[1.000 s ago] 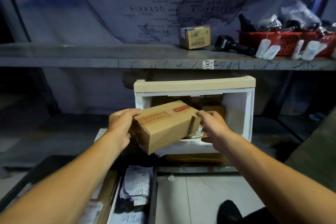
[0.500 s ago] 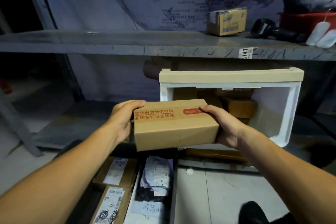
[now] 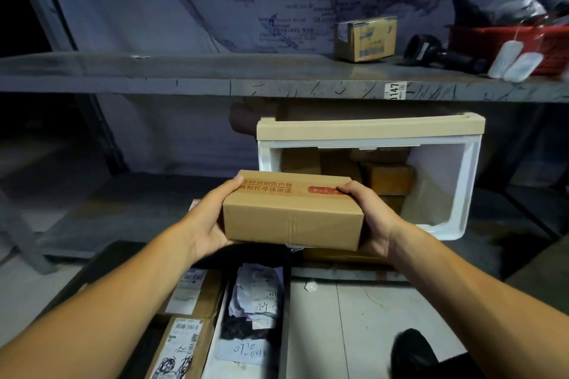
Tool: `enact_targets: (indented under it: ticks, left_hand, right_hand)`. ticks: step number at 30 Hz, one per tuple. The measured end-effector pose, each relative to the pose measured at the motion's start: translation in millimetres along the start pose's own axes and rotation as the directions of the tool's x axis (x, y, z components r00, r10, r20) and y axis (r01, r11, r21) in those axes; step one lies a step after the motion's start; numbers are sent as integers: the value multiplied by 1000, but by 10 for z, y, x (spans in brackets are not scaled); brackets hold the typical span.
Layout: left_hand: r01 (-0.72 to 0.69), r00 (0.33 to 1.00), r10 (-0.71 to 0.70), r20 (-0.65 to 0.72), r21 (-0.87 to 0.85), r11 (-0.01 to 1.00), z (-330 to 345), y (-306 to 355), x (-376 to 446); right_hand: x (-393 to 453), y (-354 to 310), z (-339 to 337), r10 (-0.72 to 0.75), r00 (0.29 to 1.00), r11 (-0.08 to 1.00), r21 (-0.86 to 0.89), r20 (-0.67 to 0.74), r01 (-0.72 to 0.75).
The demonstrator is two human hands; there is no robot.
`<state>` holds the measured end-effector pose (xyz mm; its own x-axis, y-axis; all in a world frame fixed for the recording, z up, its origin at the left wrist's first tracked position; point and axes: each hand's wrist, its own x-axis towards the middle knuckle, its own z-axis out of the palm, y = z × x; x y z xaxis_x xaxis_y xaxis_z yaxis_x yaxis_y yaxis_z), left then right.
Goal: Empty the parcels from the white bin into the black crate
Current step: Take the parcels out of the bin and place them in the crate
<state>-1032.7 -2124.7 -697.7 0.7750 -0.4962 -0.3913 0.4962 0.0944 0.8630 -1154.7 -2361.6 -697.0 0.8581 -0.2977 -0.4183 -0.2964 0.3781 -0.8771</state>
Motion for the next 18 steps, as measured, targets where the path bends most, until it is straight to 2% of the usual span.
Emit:
enact_targets:
  ticks: [3,7,12,16,18]
  left_hand:
    - [-9,1000,9,7,-4,1000,4,12,-65]
    - [-28,998,29,-52,25,999,-55,53,-115]
    - [-127,983,128,-132,18,992,-57,96,-121]
    - [-166,977,178,-115,105,980,12,82,-136]
    - [-175,979,187,-83,130,976,65,63,-131]
  right_hand:
    - [-56,26,-34,-11,1000,1000,-17,0,11]
    - [-201,20,-90,13,1000,997,-74,0,-13]
    - [-275,28,-142,55,996,968,-248,71,-36]
    - [-307,75,-14,57,981,954,-299,184,1]
    - [-317,91,78,81,967,966,-257,244,-16]
